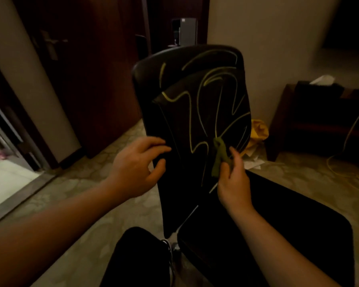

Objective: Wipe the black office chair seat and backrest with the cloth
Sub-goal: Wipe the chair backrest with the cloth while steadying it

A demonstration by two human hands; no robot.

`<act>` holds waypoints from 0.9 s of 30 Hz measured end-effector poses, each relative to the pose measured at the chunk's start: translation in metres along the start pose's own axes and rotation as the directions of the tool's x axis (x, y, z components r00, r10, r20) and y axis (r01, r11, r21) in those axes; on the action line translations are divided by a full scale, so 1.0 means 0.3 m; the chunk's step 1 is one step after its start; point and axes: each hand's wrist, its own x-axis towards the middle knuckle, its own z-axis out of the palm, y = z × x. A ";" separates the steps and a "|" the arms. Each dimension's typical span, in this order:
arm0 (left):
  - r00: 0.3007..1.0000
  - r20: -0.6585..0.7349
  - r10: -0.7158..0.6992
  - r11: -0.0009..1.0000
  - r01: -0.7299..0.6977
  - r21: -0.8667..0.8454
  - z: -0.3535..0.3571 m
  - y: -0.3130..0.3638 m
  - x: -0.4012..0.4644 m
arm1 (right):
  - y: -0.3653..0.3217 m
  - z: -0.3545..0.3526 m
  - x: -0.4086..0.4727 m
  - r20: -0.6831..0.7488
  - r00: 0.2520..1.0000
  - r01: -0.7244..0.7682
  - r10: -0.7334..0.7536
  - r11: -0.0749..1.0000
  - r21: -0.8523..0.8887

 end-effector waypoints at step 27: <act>0.835 0.035 -0.549 0.679 0.470 -0.564 -0.136 0.027 0.365 | -0.385 0.228 0.333 0.455 0.626 0.746 -0.634 0.657 -0.109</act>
